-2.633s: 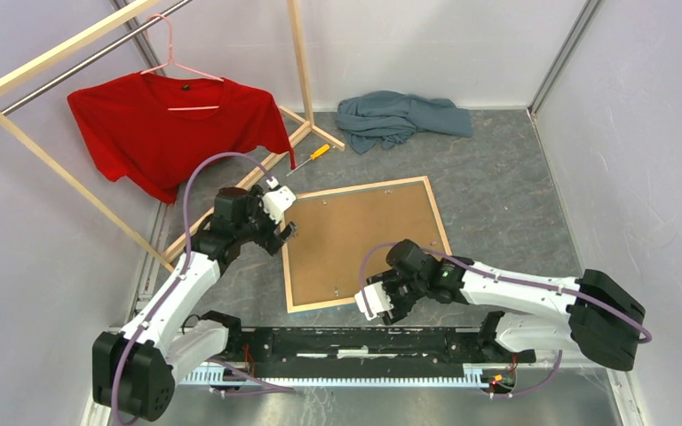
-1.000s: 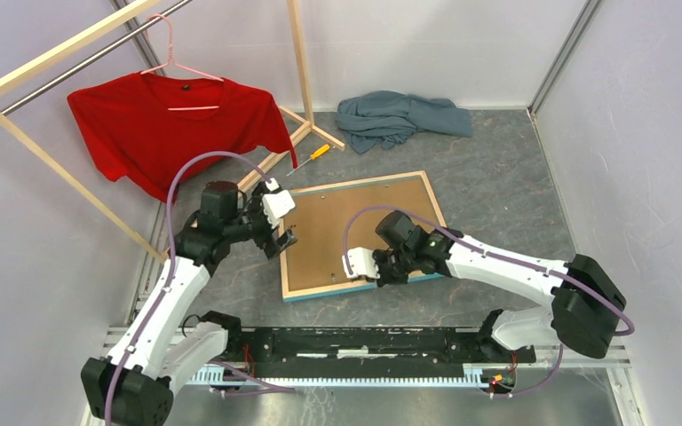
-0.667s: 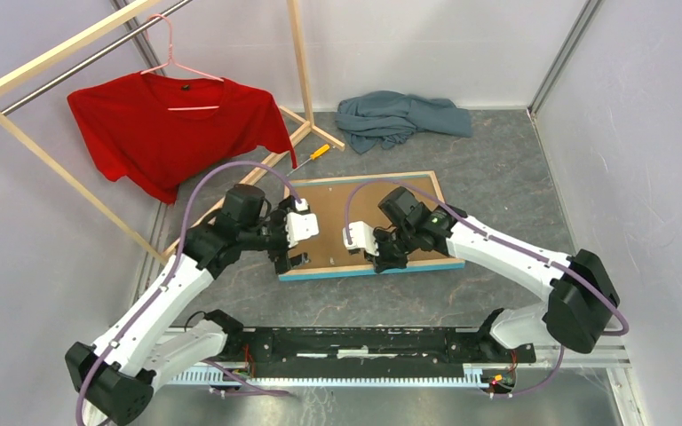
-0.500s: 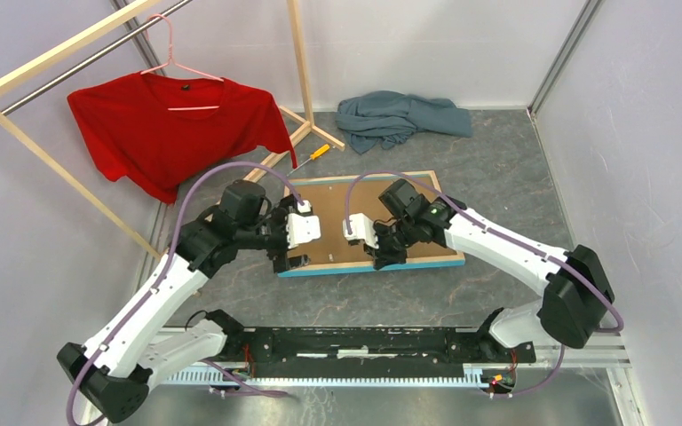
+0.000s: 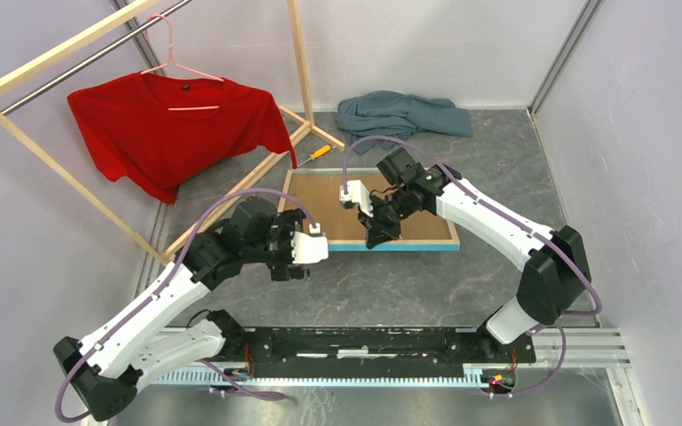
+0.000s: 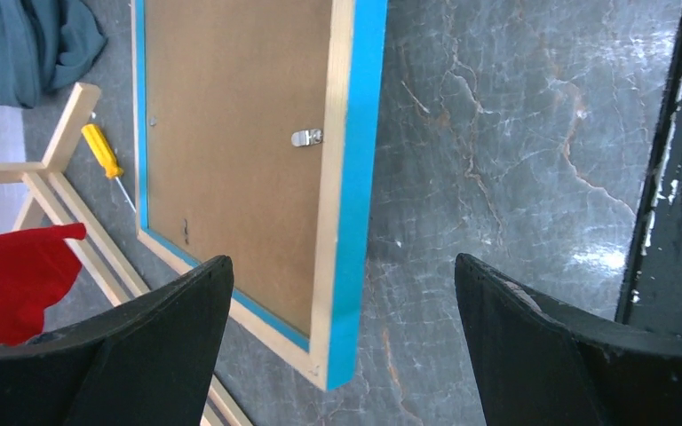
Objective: Take the photo out of the frame
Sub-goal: Turn over the photo frame at the center of the board.
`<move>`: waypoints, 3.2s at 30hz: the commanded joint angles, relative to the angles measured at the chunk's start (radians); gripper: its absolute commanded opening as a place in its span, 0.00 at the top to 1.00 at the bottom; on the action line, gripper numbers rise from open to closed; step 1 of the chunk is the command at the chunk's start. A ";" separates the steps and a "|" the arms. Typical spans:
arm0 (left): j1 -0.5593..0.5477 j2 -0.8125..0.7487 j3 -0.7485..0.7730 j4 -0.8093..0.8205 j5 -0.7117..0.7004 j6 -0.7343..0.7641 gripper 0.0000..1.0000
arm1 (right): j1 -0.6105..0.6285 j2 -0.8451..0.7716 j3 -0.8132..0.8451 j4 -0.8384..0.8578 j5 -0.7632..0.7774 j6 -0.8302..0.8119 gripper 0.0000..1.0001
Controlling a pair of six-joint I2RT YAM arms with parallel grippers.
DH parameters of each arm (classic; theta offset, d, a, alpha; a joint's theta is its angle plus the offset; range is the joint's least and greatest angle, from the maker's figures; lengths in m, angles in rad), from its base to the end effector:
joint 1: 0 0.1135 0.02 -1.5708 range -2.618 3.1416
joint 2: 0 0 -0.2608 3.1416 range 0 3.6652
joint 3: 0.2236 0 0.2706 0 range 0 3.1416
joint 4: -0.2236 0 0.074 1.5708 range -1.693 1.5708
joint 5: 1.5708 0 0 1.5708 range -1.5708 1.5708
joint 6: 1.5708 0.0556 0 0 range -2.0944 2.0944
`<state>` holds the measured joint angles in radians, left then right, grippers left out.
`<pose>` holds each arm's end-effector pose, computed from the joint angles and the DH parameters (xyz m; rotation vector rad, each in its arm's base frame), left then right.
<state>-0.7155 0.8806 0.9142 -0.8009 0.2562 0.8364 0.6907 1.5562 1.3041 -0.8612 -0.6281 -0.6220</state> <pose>0.1475 -0.1468 0.2947 1.7122 1.5639 -0.2383 0.2407 0.2413 0.2598 -1.7304 1.9265 0.8588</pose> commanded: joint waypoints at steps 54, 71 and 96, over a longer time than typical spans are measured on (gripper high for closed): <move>-0.093 0.030 -0.327 0.588 -0.353 0.117 0.80 | -0.089 0.047 0.206 -0.056 -0.186 -0.003 1.00; -0.093 0.054 -0.214 0.540 -0.302 0.056 0.88 | -0.088 -0.236 -0.041 0.082 0.155 -0.233 0.20; -0.088 0.139 -0.030 0.404 -0.224 0.002 0.88 | -0.053 -0.351 -0.244 0.249 0.374 -0.325 0.18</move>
<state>-0.8051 1.0283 0.8196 -0.4351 -0.0158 0.9077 0.6186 1.1889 1.0645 -0.6357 -0.2619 -0.9226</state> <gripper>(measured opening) 0.367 0.841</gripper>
